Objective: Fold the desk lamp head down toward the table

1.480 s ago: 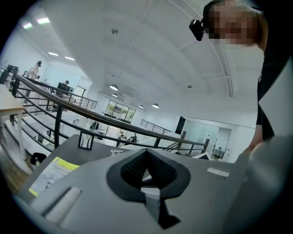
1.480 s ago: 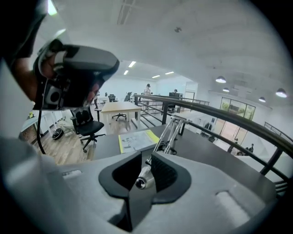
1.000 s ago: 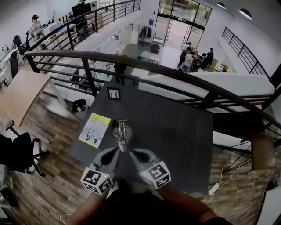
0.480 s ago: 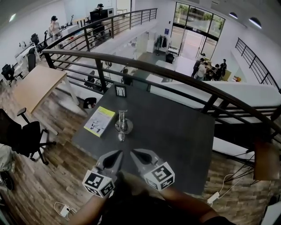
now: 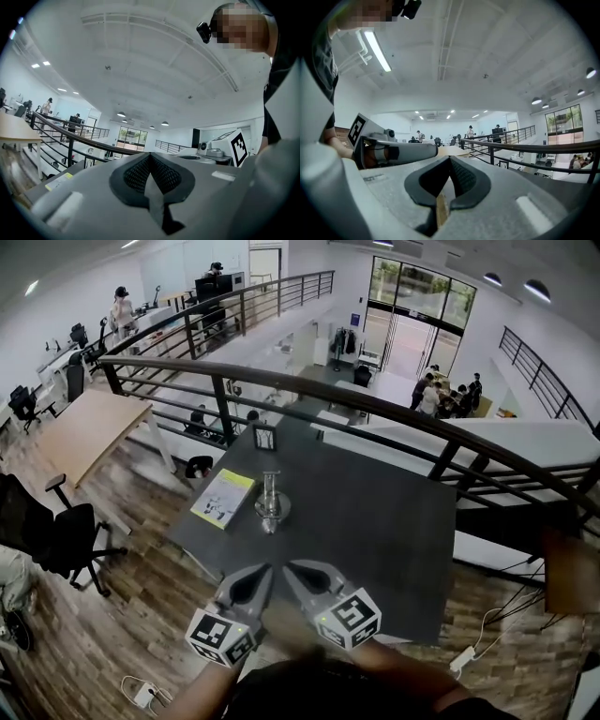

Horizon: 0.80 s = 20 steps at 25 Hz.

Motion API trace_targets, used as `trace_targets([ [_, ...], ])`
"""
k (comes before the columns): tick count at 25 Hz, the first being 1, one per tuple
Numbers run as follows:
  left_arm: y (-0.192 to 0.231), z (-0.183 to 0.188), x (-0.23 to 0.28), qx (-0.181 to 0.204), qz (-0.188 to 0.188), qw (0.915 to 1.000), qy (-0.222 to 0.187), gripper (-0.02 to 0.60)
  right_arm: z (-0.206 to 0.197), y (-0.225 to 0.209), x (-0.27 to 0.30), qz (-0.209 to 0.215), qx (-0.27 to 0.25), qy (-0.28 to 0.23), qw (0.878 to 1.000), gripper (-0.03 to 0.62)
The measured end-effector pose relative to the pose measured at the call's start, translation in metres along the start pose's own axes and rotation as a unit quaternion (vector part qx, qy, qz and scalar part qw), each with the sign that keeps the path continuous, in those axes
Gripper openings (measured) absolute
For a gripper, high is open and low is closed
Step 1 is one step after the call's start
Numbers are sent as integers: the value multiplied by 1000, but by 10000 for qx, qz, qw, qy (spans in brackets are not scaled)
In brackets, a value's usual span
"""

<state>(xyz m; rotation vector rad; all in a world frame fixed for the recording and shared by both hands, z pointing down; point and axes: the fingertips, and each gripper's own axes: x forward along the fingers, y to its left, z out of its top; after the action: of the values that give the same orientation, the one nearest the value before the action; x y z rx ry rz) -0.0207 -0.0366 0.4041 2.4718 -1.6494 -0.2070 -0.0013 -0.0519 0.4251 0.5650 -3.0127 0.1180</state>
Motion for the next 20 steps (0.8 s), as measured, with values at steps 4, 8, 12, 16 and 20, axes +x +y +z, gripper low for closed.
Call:
trace_targets([
  [4, -15, 15, -33, 12, -138, 9999, -41, 2, 6, 37, -9, -92, 56, -75, 9999, 3],
  [8, -24, 20, -70, 75, -333, 9994, -14, 2, 7, 76, -13, -140, 61, -97, 9998, 3],
  [12, -19, 11, -99, 38, -413, 9991, 23, 2, 2, 103, -11, -247, 94, -155, 9995, 2],
  [16, -25, 12, -119, 13, -484, 9988, 5, 2, 1, 121, -18, -408, 111, -213, 9989, 2],
  [20, -29, 13, -137, 27, -556, 9984, -32, 2, 6, 135, -25, -519, 68, -254, 9983, 3],
])
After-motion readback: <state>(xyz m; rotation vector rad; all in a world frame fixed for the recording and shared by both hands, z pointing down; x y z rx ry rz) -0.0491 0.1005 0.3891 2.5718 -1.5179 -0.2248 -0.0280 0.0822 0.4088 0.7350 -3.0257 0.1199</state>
